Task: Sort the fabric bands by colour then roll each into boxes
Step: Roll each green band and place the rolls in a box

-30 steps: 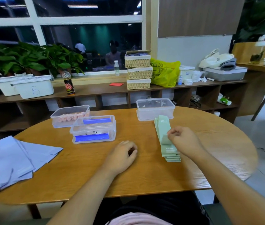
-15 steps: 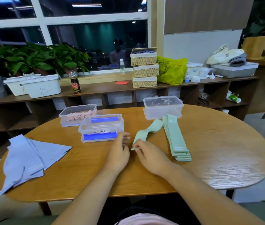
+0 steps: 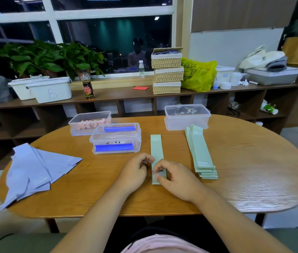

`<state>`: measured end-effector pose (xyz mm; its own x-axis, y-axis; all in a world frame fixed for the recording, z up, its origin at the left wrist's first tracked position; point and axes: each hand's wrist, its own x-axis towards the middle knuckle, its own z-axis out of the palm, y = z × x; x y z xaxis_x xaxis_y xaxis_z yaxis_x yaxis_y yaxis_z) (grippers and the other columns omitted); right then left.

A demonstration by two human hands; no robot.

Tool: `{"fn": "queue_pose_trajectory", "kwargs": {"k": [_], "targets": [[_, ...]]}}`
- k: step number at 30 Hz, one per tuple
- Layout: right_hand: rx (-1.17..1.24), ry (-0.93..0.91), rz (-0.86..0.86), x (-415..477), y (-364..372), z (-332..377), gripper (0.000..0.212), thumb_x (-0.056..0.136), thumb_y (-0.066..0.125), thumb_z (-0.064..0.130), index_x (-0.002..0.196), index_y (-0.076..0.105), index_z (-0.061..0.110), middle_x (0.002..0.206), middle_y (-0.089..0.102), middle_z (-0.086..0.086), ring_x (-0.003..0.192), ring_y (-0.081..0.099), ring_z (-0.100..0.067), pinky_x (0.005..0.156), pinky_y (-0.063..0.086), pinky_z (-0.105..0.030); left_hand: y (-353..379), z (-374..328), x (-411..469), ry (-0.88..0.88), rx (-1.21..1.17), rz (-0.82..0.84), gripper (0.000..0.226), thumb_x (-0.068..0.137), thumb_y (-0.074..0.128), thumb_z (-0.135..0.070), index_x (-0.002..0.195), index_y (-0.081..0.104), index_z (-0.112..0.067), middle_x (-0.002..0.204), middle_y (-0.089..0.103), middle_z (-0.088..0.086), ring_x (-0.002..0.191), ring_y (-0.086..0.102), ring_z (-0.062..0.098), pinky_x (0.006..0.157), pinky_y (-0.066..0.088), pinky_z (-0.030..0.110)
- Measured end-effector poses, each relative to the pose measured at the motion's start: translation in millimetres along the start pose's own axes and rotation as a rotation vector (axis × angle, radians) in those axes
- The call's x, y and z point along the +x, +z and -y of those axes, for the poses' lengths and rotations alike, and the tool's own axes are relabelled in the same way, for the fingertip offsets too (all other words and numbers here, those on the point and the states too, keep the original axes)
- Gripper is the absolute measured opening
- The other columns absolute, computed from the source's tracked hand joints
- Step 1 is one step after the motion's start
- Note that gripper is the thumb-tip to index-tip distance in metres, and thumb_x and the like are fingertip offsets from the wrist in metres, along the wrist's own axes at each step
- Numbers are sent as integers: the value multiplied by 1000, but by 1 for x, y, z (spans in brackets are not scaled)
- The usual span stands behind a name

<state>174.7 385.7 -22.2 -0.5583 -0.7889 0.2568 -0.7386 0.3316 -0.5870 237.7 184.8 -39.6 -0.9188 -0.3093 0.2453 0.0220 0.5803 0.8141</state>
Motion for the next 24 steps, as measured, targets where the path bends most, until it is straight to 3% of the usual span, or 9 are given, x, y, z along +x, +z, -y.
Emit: {"fn": "queue_pose_trajectory", "kwargs": {"k": [2, 6, 10, 15, 19, 24], "targets": [[-9, -2, 8, -5, -2, -2, 22, 98, 63, 49, 120, 61, 44, 115, 62, 27, 115, 57, 5, 99, 50, -28, -5, -3, -10, 1, 12, 29, 53, 91, 45, 12, 111, 73, -28, 111, 74, -13, 109, 66, -2, 103, 52, 21], [-11, -39, 50, -14, -6, -3, 40, 95, 70, 34, 133, 61, 42, 123, 56, 34, 122, 50, 12, 101, 38, -10, -12, -5, -30, 23, 43, 61, 49, 93, 51, 7, 110, 73, -34, 111, 73, -20, 112, 65, -2, 101, 49, 18], [-21, -94, 74, -12, -4, -3, 49, 88, 72, 23, 133, 61, 40, 127, 59, 29, 129, 48, 4, 109, 37, -14, -14, -9, -45, 115, 145, 90, 45, 95, 56, 0, 117, 70, -37, 113, 70, -25, 116, 62, -1, 99, 46, 13], [32, -27, -64, -9, 2, -16, 31, 96, 69, 23, 121, 62, 40, 115, 66, 24, 112, 63, 0, 99, 54, -34, -13, -13, -50, 207, 271, 142, 36, 99, 57, -22, 128, 58, -43, 119, 63, -25, 119, 58, 0, 100, 49, 26], [81, 16, -84, -10, 3, -17, 26, 100, 67, 28, 118, 58, 45, 113, 67, 25, 91, 72, -16, 90, 59, -43, -11, -11, -50, 281, 351, 113, 24, 103, 62, -35, 127, 58, -39, 118, 59, -24, 115, 56, -2, 95, 51, 29], [84, 4, -98, -11, 4, -16, 21, 95, 73, 24, 106, 67, 42, 104, 69, 22, 101, 66, -7, 92, 56, -33, -9, -7, -48, 292, 333, 79, 16, 101, 68, -34, 117, 65, -38, 107, 63, -23, 107, 59, -1, 91, 52, 29]]}}
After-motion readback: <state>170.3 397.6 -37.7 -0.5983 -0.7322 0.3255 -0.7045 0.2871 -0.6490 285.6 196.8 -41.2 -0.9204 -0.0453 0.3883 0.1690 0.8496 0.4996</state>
